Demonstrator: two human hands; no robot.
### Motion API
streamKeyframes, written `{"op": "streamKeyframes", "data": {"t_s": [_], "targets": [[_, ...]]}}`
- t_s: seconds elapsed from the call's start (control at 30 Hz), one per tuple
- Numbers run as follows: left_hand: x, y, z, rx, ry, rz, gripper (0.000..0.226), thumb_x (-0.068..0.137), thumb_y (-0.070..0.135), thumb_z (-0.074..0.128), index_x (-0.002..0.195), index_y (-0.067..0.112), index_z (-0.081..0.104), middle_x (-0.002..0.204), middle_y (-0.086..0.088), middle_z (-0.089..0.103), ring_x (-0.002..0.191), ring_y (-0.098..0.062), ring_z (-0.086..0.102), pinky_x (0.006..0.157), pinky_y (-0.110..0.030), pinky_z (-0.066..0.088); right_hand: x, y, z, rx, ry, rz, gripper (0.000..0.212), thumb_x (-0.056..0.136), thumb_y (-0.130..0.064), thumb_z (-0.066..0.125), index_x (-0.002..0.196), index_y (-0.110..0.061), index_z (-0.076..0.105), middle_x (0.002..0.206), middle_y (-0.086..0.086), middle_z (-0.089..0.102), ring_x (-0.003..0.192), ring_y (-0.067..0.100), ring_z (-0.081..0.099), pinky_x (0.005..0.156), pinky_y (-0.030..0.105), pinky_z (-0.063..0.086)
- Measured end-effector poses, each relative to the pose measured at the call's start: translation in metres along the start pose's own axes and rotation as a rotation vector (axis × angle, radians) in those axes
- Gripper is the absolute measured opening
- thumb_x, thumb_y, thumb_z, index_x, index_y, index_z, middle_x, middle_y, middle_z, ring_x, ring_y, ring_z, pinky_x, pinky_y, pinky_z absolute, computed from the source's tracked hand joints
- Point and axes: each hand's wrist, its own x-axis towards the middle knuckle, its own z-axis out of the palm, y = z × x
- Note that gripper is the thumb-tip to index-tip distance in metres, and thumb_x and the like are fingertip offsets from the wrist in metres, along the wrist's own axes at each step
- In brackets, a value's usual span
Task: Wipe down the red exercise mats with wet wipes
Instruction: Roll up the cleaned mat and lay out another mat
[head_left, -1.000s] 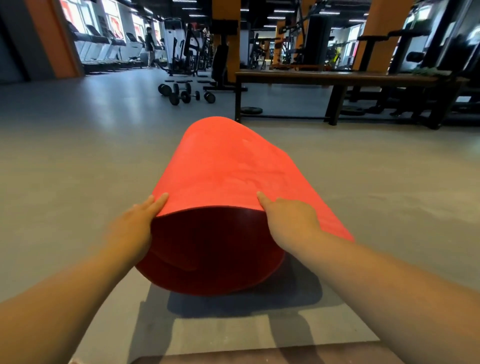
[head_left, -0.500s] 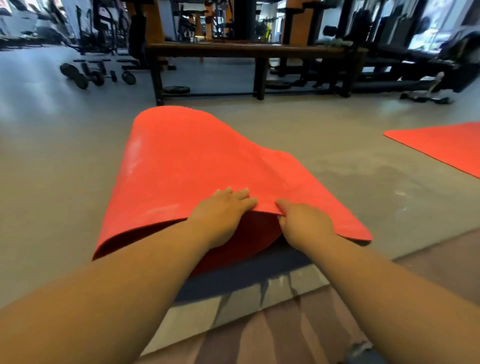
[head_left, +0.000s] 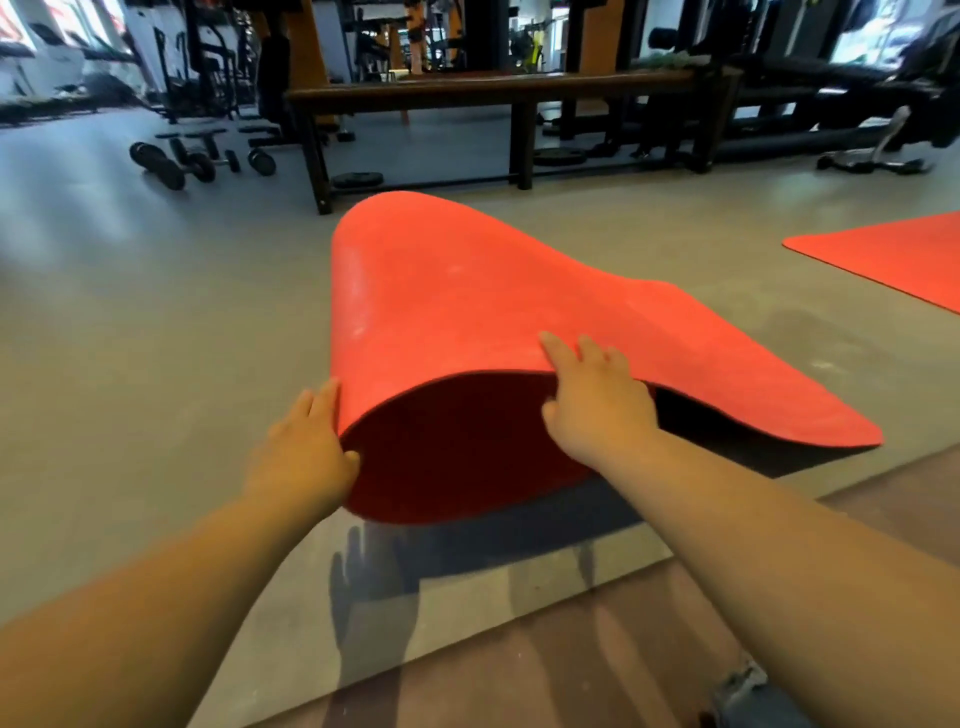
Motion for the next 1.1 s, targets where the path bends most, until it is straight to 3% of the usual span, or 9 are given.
{"op": "streamKeyframes", "data": {"t_s": [0.07, 0.13, 0.27, 0.43, 0.57, 0.67, 0.8, 0.97, 1.1], "targets": [[-0.001, -0.013, 0.015, -0.213, -0.089, -0.182, 0.065, 0.085, 0.019, 0.060, 0.143, 0.011, 0.032, 0.133, -0.022, 0.050, 0.115, -0.040, 0.051, 0.088, -0.040, 0.041, -0.001, -0.039, -0.006, -0.034, 0.022, -0.085, 0.066, 0.094, -0.028, 0.044, 0.146, -0.045, 0.005, 0.157, 0.002, 0.012, 0.141, 0.037, 0.015, 0.100, 0.058, 0.035], [-0.003, -0.019, 0.032, -0.378, -0.193, -0.232, 0.054, 0.091, 0.021, 0.059, 0.139, 0.007, 0.038, 0.131, -0.022, 0.053, 0.114, -0.038, 0.054, 0.088, -0.037, 0.041, -0.001, -0.068, -0.013, -0.100, 0.040, -0.168, 0.062, 0.097, -0.025, 0.038, 0.145, -0.048, 0.006, 0.157, 0.003, 0.013, 0.138, 0.041, 0.023, 0.095, 0.055, 0.040], [-0.004, -0.020, 0.058, -0.391, -0.196, -0.120, 0.032, 0.095, 0.012, 0.047, 0.127, 0.009, 0.051, 0.120, -0.017, 0.062, 0.104, -0.035, 0.059, 0.077, -0.033, 0.043, 0.005, -0.109, -0.023, -0.273, 0.114, -0.408, 0.054, 0.094, -0.013, 0.029, 0.143, -0.034, 0.033, 0.120, 0.009, 0.053, 0.097, 0.035, 0.059, 0.064, 0.037, 0.037], [0.037, -0.014, -0.010, -0.081, 0.066, -0.007, 0.030, 0.091, 0.003, 0.043, 0.117, 0.006, 0.055, 0.112, -0.021, 0.063, 0.100, -0.037, 0.060, 0.077, -0.038, 0.043, 0.037, -0.088, -0.056, -0.381, 0.093, -0.394, 0.055, 0.096, -0.013, 0.023, 0.146, -0.033, 0.028, 0.130, 0.010, 0.053, 0.108, 0.032, 0.059, 0.079, 0.039, 0.045], [0.082, 0.031, -0.118, 0.221, 0.368, 0.323, 0.037, 0.092, 0.008, 0.040, 0.126, 0.017, 0.051, 0.112, -0.020, 0.062, 0.097, -0.040, 0.061, 0.078, -0.043, 0.047, 0.042, -0.061, -0.069, -0.292, -0.085, -0.105, 0.063, 0.094, -0.009, 0.031, 0.151, -0.027, 0.012, 0.131, 0.011, 0.054, 0.115, 0.031, 0.056, 0.087, 0.040, 0.045], [0.076, 0.075, -0.143, 0.250, 0.396, 0.501, 0.039, 0.092, 0.008, 0.040, 0.129, 0.018, 0.047, 0.115, -0.019, 0.062, 0.096, -0.041, 0.061, 0.076, -0.047, 0.050, 0.041, -0.068, -0.074, -0.128, -0.007, 0.078, 0.072, 0.090, -0.015, 0.044, 0.152, -0.017, 0.007, 0.147, 0.012, 0.037, 0.121, 0.034, 0.050, 0.091, 0.043, 0.044], [0.048, 0.076, -0.103, 0.057, 0.328, 0.593, 0.055, 0.091, 0.007, 0.048, 0.144, 0.020, 0.040, 0.146, -0.011, 0.044, 0.128, -0.030, 0.047, 0.104, -0.036, 0.033, 0.043, -0.076, -0.093, -0.049, 0.230, -0.159, 0.064, 0.091, -0.013, 0.036, 0.148, -0.034, 0.016, 0.150, 0.008, 0.033, 0.116, 0.036, 0.054, 0.090, 0.045, 0.045], [0.031, 0.013, -0.053, -0.049, 0.297, 0.299, 0.074, 0.084, 0.022, 0.062, 0.149, 0.030, 0.027, 0.155, -0.002, 0.030, 0.133, -0.028, 0.041, 0.103, -0.041, 0.039, 0.033, -0.041, -0.087, -0.143, 0.192, -0.302, 0.059, 0.092, -0.009, 0.033, 0.146, -0.032, 0.028, 0.144, 0.006, 0.042, 0.115, 0.034, 0.056, 0.091, 0.045, 0.048], [0.014, -0.029, -0.018, -0.034, 0.083, 0.097, 0.091, 0.075, 0.012, 0.059, 0.150, 0.040, 0.014, 0.157, -0.004, 0.022, 0.128, -0.035, 0.045, 0.097, -0.046, 0.046, 0.041, 0.014, -0.098, -0.172, 0.198, -0.085, 0.059, 0.090, -0.007, 0.036, 0.143, -0.033, 0.035, 0.137, 0.008, 0.051, 0.114, 0.032, 0.056, 0.089, 0.041, 0.046]]}}
